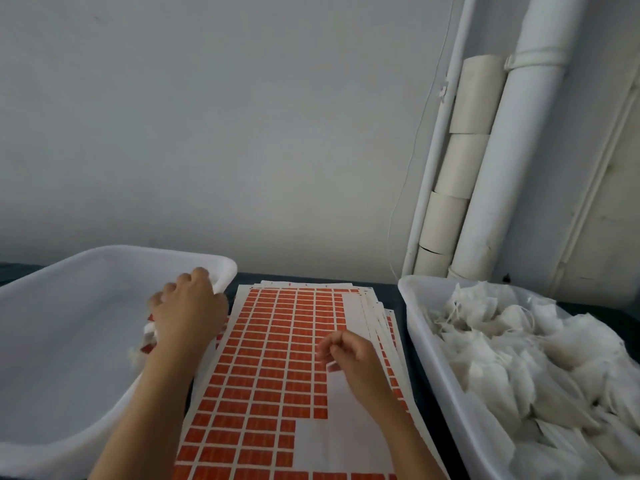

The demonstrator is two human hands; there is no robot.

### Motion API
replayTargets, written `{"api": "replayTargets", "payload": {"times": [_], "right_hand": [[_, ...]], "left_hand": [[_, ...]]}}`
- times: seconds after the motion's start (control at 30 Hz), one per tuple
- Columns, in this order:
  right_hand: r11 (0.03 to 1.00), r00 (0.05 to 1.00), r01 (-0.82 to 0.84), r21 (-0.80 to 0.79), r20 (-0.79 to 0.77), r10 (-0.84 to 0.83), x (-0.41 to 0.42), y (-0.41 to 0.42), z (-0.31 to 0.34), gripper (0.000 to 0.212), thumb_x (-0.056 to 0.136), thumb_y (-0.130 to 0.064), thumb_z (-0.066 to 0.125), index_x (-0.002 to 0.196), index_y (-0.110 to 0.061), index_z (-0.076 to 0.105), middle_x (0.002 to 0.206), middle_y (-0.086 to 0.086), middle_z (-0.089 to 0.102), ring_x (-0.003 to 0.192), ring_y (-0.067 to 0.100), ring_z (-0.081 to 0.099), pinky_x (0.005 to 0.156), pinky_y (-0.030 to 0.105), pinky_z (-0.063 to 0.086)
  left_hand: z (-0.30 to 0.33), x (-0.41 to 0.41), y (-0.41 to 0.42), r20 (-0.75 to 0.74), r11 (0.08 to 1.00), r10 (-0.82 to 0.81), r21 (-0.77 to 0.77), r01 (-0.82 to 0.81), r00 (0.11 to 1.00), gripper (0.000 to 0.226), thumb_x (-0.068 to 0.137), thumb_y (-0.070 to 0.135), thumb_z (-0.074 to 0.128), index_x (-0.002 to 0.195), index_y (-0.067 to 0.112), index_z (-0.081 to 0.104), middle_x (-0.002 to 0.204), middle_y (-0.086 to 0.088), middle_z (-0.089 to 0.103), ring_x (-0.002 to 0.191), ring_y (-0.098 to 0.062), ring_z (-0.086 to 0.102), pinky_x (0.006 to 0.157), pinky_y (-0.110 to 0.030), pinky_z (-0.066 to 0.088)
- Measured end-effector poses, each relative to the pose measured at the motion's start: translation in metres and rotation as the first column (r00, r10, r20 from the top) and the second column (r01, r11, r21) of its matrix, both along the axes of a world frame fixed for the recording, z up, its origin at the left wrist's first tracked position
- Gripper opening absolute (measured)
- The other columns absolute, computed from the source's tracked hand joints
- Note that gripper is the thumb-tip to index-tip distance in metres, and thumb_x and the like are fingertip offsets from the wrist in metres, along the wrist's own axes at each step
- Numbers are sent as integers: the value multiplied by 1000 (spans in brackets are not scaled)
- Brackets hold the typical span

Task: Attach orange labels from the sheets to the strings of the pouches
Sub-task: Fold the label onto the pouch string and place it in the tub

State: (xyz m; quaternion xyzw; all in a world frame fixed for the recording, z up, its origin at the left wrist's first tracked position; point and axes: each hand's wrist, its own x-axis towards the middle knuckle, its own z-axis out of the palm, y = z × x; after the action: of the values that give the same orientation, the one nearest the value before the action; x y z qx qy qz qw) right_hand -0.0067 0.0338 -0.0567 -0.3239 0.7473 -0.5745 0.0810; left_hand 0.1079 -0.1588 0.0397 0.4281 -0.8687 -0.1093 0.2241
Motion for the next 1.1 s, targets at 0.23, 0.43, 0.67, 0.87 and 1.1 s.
{"api": "replayTargets", "payload": {"times": [0.23,0.43,0.67,0.87,1.1], "right_hand": [[984,982,170,-51,89,-165,-10,6,34,25,96,-10,45,79,-16,62,84,-6,68,76,9,67,68,19,56],[912,859,410,24,326,-395,-27,8,56,24,88,-5,52,69,-14,63,78,-4,65,70,12,65,52,20,52],[835,851,525,165,-83,-518,-48,41,87,22,92,-5,45,81,-8,64,87,8,65,81,21,62,79,36,54],[606,743,653,455,-231,-628,-85,73,77,19,95,-9,47,104,2,60,103,15,62,103,32,58,91,36,46],[541,754,571,618,-135,-642,-96,88,54,31,97,-18,42,122,-1,51,121,17,56,109,32,55,96,40,47]], "left_hand": [[-30,-41,39,-214,920,-362,75,384,907,21,94,23,56,114,18,59,111,-2,64,88,-13,59,82,-29,50],[-75,-66,69,-69,831,-531,156,535,845,20,96,26,51,114,27,60,110,7,65,83,-5,58,73,-19,50],[-82,-86,89,-132,753,-610,208,624,781,21,96,19,52,114,22,63,112,5,65,91,-12,62,79,-24,56],[-80,-97,99,-184,743,-611,202,638,770,21,97,20,50,115,21,62,114,4,65,94,-12,62,84,-27,56],[-84,-103,108,-226,720,-631,184,669,742,22,97,18,50,112,22,65,114,5,66,97,-10,62,82,-21,50]]}}
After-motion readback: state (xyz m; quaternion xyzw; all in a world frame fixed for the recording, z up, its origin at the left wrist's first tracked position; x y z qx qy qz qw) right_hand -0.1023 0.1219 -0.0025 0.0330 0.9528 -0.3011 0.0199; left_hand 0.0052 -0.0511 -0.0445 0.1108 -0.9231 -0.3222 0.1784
